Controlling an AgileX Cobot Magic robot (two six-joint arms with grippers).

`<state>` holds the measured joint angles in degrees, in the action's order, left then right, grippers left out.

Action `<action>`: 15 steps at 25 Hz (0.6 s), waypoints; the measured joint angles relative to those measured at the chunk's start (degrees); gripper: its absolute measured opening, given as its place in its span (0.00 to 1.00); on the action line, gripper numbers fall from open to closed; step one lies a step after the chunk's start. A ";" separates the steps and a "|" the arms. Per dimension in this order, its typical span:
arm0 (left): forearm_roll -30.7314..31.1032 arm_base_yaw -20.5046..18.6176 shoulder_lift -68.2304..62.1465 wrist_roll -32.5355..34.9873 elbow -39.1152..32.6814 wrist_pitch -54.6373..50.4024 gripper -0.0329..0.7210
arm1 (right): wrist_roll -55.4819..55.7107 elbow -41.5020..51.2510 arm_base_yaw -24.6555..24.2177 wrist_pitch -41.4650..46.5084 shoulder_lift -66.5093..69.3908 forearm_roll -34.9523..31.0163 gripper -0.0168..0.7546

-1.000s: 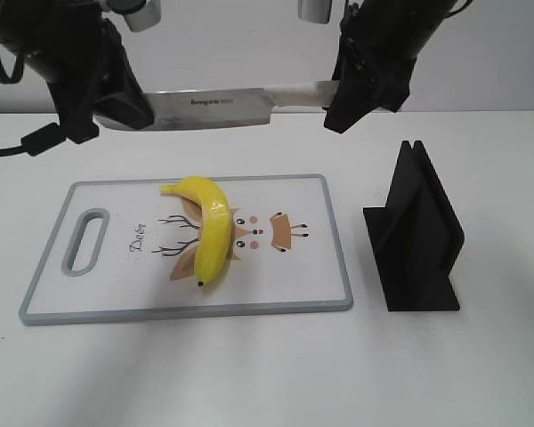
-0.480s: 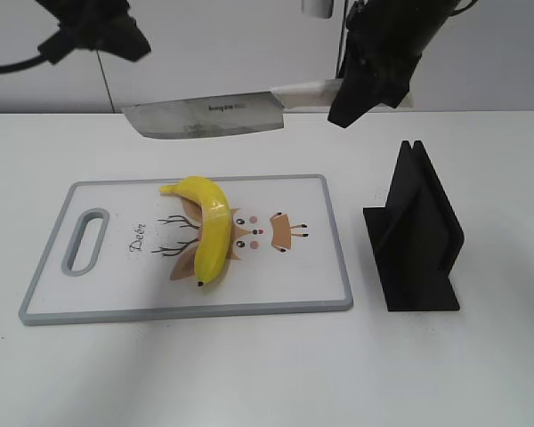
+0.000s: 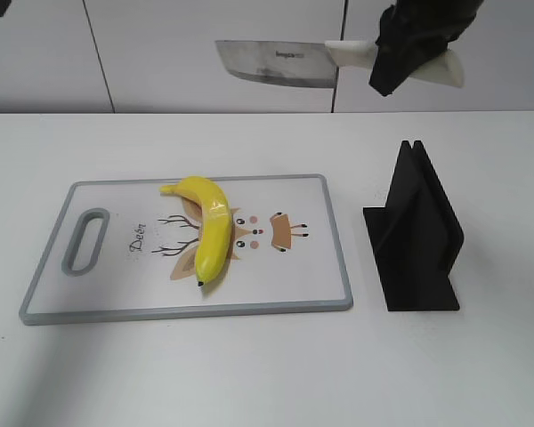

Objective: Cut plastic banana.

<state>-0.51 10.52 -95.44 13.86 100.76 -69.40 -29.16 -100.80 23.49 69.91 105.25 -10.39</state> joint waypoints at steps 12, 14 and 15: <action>-3.70 -6.42 12.71 -1.90 -18.48 -0.32 0.80 | 22.71 11.07 0.00 -2.15 -11.15 0.87 0.24; -3.72 -6.42 16.01 -1.90 -23.92 -0.32 0.80 | 25.54 16.43 0.00 -6.45 -14.57 1.23 0.24; -3.77 -6.42 17.81 -1.90 -26.67 -0.35 0.80 | 27.82 19.52 0.00 -8.49 -16.51 1.90 0.24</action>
<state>-4.29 4.10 -77.63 11.97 74.09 -69.75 -1.34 -81.28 23.49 61.42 88.74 -8.49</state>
